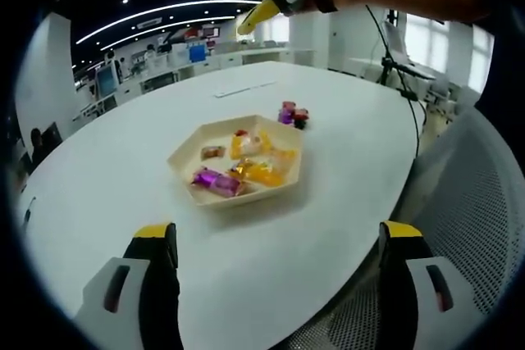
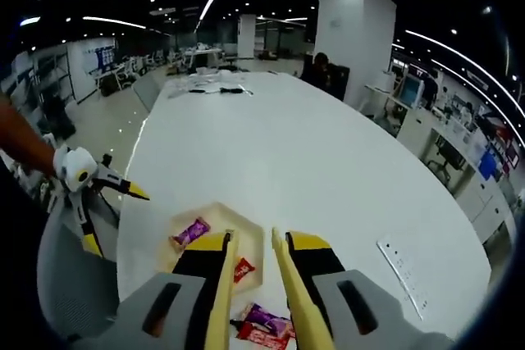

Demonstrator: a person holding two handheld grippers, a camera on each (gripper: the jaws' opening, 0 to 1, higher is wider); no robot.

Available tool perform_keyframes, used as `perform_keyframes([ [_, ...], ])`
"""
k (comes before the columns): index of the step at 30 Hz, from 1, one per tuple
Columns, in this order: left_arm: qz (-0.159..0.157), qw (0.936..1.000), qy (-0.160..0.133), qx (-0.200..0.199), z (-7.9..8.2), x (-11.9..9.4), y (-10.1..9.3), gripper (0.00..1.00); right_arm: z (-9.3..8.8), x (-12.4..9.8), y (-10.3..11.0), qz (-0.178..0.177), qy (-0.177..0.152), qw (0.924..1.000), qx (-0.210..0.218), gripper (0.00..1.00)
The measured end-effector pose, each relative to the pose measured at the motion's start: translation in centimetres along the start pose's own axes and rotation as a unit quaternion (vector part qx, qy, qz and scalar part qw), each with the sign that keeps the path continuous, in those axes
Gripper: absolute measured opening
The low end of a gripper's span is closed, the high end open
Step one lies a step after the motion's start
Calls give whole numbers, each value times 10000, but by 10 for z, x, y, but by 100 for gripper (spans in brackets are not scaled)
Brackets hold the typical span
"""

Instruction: Place the target food into the container with the food tongs after gripping and lifting it, then release it inside without dropping or visibly crushing the food.

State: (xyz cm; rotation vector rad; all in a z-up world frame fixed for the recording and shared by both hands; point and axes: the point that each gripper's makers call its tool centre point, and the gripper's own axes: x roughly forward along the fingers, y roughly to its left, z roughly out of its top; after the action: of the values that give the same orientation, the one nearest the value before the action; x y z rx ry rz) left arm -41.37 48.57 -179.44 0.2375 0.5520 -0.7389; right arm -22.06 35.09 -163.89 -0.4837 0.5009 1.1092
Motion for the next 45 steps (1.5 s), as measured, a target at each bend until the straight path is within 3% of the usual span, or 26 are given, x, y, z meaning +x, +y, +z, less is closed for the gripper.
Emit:
perform_keyframes([
  [11,39,10000,-9,-34,-1,0,2,98,-12,-25,-17,25,-292,9986,-444,26],
  [21,61,10000,64,-43,-4,1,3,98,-36,-37,-26,179,-272,9974,-641,26],
  [33,96,9998,147,-89,-8,1,4,98,-63,-33,-39,427,-284,9941,-954,26],
  [45,85,9997,194,-97,-9,2,3,98,-109,-8,-27,916,241,9871,-1289,25],
])
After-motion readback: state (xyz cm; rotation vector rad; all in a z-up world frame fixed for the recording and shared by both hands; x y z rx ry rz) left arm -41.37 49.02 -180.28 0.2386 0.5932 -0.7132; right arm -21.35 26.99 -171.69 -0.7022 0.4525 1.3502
